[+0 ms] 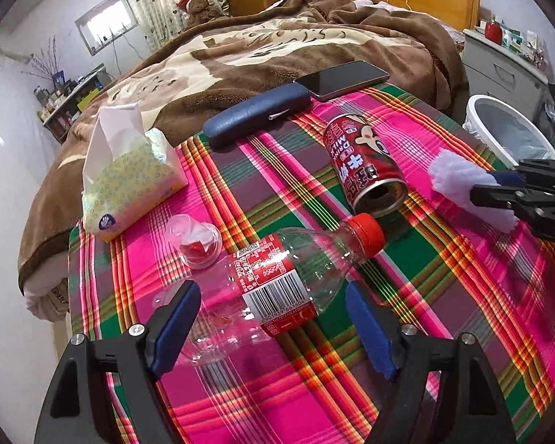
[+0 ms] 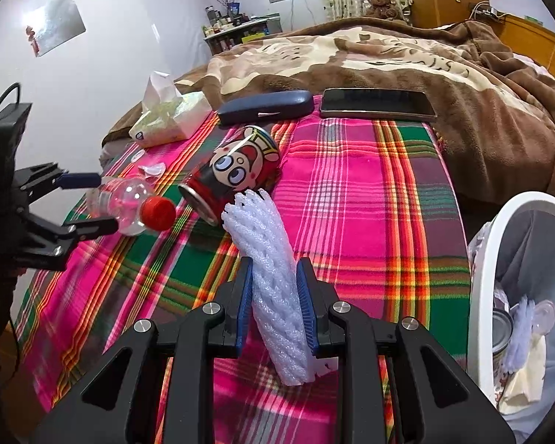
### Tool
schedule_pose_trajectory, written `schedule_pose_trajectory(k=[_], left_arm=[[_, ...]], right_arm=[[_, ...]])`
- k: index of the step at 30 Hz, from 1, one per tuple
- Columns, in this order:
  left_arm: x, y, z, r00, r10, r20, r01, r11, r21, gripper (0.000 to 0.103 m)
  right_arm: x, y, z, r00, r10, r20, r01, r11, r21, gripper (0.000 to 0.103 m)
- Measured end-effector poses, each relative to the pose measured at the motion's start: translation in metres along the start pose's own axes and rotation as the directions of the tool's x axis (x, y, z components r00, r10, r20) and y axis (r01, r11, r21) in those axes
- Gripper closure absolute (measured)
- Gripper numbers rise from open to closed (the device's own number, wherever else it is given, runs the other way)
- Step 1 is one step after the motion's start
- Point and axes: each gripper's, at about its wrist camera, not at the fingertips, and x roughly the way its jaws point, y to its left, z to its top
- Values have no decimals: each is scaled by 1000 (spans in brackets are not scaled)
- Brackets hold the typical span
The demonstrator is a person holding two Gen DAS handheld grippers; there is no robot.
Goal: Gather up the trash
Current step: 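Lift the bottle with the left gripper while the right lifts the foam sleeve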
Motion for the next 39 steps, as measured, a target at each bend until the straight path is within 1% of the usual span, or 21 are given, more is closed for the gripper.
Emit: schedule_pose_trajectory(k=[3,4,6,8,11,13,16,17,19,20,21,23,25,27,29,31,32,34,36,38,39], left_arm=[[4,-2,5,1000,8,-3,-8,1000,18,23],[5,-3,6,1000,21,-6,-21,999,31,23],[11,-9,7,998,57,-8,-56,995,84,23],[14,-10,9,998,65,-9,-64,993,99,22],[17,-7,14,999,54,-5,-53,995,88,22],[20,-1,17,999,39,-9,-38,997,61,20],[31,3,19,999,23,-42,-22,999,30,20],[38,3,18,997,37,-66,-35,999,28,20],[46,0,15,992,86,-93,-82,996,46,20],[49,-2,14,991,89,-103,-84,995,55,20],[49,-2,13,992,72,-108,-67,996,52,21],[47,3,12,993,32,-111,-33,999,2,22],[43,7,12,995,-4,-95,-1,999,-50,23],[38,12,12,996,-46,-77,37,993,-108,23],[37,20,12,994,-87,-60,74,980,-187,23],[37,23,10,993,-102,-52,86,966,-242,23],[39,23,10,994,-98,-54,81,962,-260,23],[38,20,8,995,-85,-52,68,960,-270,31],[38,19,5,993,-101,-58,80,955,-286,37],[40,17,2,991,-113,-70,88,951,-295,40],[40,16,1,992,-110,-68,85,950,-300,40]], right_arm=[[-1,0,0,1000,6,4,-6,1000,11,78],[-2,-1,0,1000,6,6,-6,1000,14,78],[-2,-2,0,1000,8,8,-8,1000,20,78],[-1,-3,0,1000,12,7,-12,1000,24,78],[1,-3,0,1000,10,4,-10,1000,27,78],[2,-4,1,1000,12,3,-12,999,30,78],[4,-5,1,1000,14,4,-14,999,34,78],[3,-6,0,1000,15,5,-15,999,35,78],[3,-7,0,1000,20,7,-20,999,43,78],[3,-8,1,1000,23,6,-23,999,46,78],[4,-8,1,1000,24,6,-24,999,46,78],[4,-8,1,1000,25,6,-26,999,47,78],[3,-9,0,1000,30,8,-30,998,50,78],[4,-8,0,1000,30,8,-30,998,50,78],[3,-8,-1,1000,29,8,-29,998,50,78],[2,-8,-1,999,30,11,-31,998,51,78],[1,-9,0,999,31,13,-31,998,53,78],[1,-10,0,999,35,14,-36,998,58,78],[2,-10,0,999,35,12,-35,997,61,78],[3,-10,-1,999,36,10,-37,998,57,78],[3,-9,-1,999,32,10,-32,998,51,78]])
